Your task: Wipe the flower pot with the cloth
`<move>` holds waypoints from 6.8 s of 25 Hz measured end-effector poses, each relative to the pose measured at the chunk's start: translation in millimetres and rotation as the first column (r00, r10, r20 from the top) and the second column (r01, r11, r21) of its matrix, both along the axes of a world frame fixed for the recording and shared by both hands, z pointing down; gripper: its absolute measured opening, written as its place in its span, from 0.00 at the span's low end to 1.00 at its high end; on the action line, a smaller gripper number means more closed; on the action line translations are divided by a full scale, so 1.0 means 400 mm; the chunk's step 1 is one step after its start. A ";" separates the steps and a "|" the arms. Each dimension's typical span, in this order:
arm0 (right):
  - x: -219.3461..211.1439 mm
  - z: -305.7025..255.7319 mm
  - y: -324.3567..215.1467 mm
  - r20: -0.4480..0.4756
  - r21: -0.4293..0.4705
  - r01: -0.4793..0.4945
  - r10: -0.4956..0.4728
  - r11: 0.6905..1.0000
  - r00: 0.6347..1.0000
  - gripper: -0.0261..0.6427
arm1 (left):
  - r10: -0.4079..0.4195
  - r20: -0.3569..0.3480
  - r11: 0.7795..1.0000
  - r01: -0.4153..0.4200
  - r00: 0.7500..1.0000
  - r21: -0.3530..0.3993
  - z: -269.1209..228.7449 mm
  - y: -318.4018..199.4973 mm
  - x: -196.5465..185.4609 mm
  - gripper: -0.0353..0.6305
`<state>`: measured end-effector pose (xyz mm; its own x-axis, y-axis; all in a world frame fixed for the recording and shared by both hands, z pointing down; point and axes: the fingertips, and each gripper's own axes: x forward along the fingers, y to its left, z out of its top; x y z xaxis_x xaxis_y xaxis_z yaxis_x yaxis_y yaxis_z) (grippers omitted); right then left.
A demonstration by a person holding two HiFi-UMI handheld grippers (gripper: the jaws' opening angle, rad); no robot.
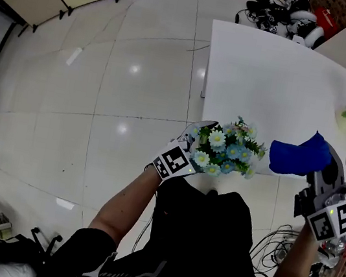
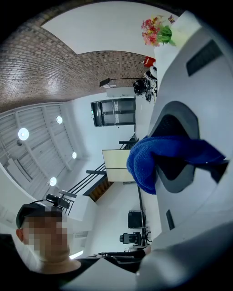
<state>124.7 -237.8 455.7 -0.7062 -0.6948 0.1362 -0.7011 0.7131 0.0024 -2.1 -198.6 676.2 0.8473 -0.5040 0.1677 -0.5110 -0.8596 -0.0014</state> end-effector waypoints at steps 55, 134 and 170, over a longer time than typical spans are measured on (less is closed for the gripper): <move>-0.006 0.080 -0.030 0.023 -0.095 0.048 -0.046 0.994 0.999 0.14 | 0.054 0.124 0.998 -0.059 0.991 0.037 0.039 0.058 0.033 0.90; -0.190 -0.573 -0.015 0.191 0.028 0.178 -0.181 0.984 0.965 0.14 | -0.087 -0.060 0.992 0.092 0.994 0.085 -1.092 0.033 -0.034 0.90; -0.176 -0.559 -0.002 0.008 0.119 0.362 -0.366 0.924 0.931 0.13 | 0.116 -0.086 0.989 -0.107 0.990 0.103 -1.081 0.119 0.069 0.90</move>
<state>54.4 -238.5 232.3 -0.9160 -0.3985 0.0464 -0.3941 0.9154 0.0818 25.7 -151.2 243.7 0.9085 -0.4159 0.0417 -0.4140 -0.9091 -0.0466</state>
